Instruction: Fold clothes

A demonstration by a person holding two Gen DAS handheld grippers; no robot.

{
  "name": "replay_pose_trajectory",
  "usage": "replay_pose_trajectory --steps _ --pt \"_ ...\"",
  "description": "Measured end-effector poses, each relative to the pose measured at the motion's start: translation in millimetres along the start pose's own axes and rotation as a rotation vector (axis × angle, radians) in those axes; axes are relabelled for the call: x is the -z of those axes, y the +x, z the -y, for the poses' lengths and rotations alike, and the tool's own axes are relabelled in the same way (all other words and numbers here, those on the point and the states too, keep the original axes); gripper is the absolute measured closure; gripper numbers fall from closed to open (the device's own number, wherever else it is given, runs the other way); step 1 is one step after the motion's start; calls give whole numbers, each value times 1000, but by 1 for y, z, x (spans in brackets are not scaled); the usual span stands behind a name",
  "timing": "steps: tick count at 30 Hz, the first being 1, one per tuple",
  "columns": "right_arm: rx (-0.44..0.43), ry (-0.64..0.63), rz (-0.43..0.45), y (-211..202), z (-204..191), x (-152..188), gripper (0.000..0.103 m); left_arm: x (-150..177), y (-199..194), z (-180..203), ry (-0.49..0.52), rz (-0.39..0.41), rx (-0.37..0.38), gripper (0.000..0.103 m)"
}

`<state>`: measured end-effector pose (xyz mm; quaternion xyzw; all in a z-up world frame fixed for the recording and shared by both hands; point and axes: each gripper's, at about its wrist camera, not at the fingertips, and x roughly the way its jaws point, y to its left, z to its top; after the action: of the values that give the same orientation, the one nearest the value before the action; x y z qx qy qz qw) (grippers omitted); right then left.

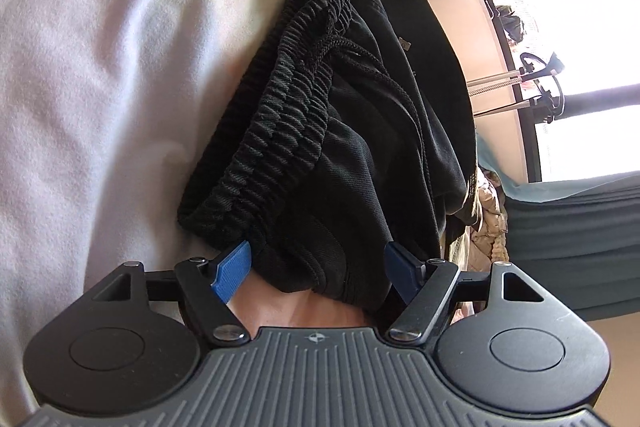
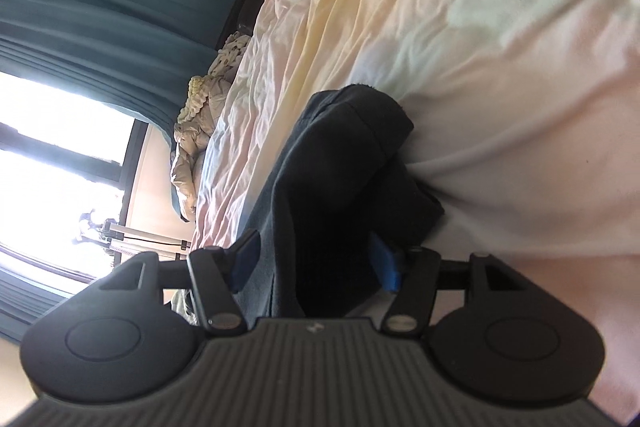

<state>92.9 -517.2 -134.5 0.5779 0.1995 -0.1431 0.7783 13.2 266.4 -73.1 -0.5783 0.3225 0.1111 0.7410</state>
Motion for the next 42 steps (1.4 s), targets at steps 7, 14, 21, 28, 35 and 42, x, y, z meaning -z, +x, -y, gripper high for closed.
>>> replay_pose_trajectory --steps 7,14,21,28,35,42 --pt "9 -25 21 9 -4 0 42 17 6 -8 -46 -6 -63 27" --pt "-55 -66 44 21 -11 4 46 -7 34 -24 -188 31 -79 42" --pt "-81 -71 121 27 -13 1 98 -14 15 -32 -232 98 -4 83" --pt "-168 -112 178 12 -30 -2 98 -29 -45 -6 -173 300 63 87" --pt "-375 -226 250 -30 -67 -5 98 -63 -89 -7 -140 396 23 88" --pt "-163 50 148 -11 -10 -27 71 -65 -90 -16 -89 353 -31 88"
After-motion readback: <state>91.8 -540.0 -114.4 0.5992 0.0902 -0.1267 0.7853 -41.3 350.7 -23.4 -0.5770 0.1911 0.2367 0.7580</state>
